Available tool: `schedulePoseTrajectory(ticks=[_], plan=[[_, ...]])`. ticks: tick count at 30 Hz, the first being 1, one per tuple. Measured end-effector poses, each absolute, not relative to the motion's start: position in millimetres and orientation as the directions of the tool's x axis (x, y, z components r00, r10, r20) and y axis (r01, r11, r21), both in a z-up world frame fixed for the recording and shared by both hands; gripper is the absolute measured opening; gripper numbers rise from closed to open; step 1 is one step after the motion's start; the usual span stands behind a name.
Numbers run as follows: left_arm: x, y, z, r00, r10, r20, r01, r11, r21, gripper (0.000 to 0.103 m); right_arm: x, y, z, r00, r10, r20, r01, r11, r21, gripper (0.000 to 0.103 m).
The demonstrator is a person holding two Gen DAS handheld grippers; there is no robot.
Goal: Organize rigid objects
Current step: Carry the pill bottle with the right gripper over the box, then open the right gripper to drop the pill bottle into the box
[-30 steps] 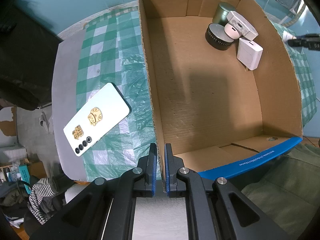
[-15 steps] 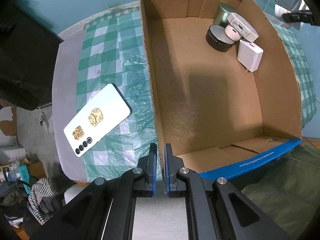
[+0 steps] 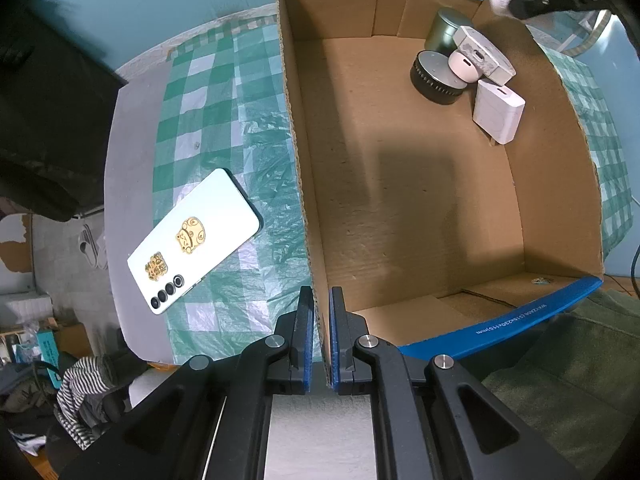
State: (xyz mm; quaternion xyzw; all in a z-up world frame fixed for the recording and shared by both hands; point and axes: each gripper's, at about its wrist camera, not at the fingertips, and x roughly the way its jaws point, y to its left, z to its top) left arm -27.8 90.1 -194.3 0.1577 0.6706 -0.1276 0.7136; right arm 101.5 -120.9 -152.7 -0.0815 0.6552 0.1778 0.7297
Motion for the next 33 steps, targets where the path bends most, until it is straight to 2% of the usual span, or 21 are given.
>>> schedulePoseTrajectory(ticks=[22, 24, 26, 33], plan=[[-30.5, 92.3, -193.1, 0.069, 0.028, -0.997, 0.392, 0.918, 0.053, 0.007, 114.9, -92.1, -174.2, 0.068, 0.154, -0.986, -0.367, 0.923, 0.119, 0.032], [-30.6, 92.6, -193.4, 0.068, 0.028, -0.997, 0.394, 0.917, 0.053, 0.007, 114.6, -94.7, -171.0, 0.075, 0.161, -0.984, -0.358, 0.926, 0.124, 0.034], [-30.4, 92.5, -193.4, 0.067, 0.029, -0.997, 0.397, 0.916, 0.054, 0.007, 114.2, -97.5, -166.8, 0.089, 0.162, -0.983, -0.351, 0.928, 0.121, 0.042], [-29.6, 92.6, -192.7, 0.067, 0.027, -0.997, 0.399, 0.915, 0.051, 0.007, 111.5, -113.6, -148.9, 0.128, 0.179, -0.975, -0.312, 0.941, 0.132, 0.044]])
